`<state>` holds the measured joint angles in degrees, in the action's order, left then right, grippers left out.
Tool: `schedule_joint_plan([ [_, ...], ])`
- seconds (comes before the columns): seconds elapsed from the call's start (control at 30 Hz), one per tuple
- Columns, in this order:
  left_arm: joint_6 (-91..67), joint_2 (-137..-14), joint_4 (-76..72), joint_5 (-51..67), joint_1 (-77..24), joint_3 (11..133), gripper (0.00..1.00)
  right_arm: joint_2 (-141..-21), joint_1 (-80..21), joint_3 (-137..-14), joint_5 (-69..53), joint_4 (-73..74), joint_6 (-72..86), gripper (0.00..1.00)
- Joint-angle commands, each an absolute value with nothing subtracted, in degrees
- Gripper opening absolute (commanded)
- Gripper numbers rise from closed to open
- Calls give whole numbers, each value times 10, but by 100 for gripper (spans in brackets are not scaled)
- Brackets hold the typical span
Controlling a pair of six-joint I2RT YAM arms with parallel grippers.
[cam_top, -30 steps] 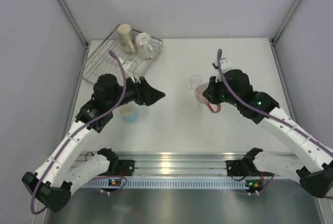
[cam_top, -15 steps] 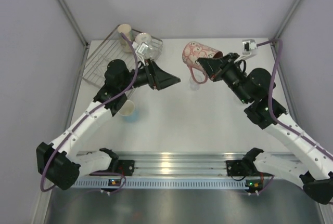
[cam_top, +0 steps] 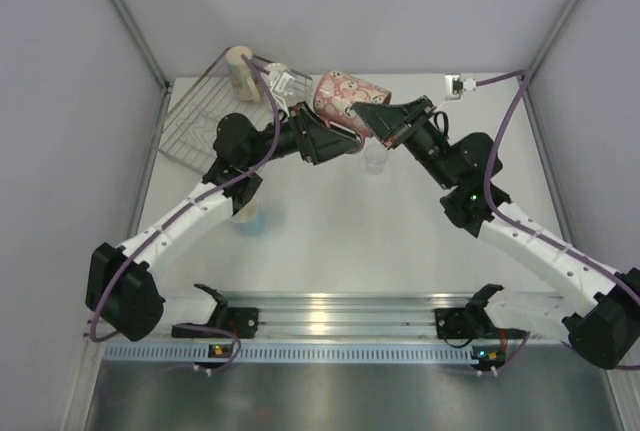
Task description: Load the cups into the dish rack
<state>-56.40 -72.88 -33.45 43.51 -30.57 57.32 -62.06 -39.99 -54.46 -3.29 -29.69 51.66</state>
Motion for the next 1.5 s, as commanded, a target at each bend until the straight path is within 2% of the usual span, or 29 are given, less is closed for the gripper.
schedule_joint_plan([
  [0.0, -597, -736, -425, 450, -320, 585, 81, -617, -405, -548, -69, -480, 559, 0],
  [0.13, -629, -735, -461, 439, -321, 568, 74, -628, -404, -548, -90, -476, 562, 0],
  [0.17, -635, -735, -468, 439, -320, 565, 68, -629, -404, -539, -94, -481, 567, 0],
  [0.27, -652, -735, -482, 435, -320, 562, 56, -628, -404, -520, -91, -488, 573, 0],
  [0.37, -670, -733, -490, 428, -320, 557, 34, -629, -404, -508, -99, -485, 574, 0],
  [0.4, -671, -731, -491, 422, -320, 556, 18, -628, -404, -504, -102, -485, 575, 0],
  [0.47, -676, -729, -491, 419, -319, 556, 0, -628, -404, -491, -107, -485, 576, 0],
  [0.57, -674, -721, -491, 406, -320, 549, 0, -617, -404, -472, -106, -483, 568, 1],
  [0.6, -667, -717, -490, 403, -319, 548, 0, -610, -405, -469, -106, -474, 563, 4],
  [0.63, -662, -715, -483, 401, -320, 548, 0, -605, -404, -465, -103, -467, 554, 8],
  [0.67, -656, -710, -474, 400, -319, 549, 0, -595, -404, -464, -102, -458, 548, 17],
  [0.73, -628, -705, -431, 389, -319, 556, 0, -583, -405, -459, -97, -430, 532, 22],
  [0.77, -620, -702, -418, 384, -320, 564, 0, -576, -404, -456, -88, -420, 527, 30],
  [0.87, -598, -696, -384, 366, -317, 575, 0, -537, -404, -439, -63, -393, 515, 44],
  [1.1, -567, -693, -325, 327, -313, 598, 0, -480, -404, -417, -34, -317, 490, 59],
  [1.47, -488, -705, -215, 258, -313, 643, 0, -399, -404, -377, -14, -251, 482, 73],
])
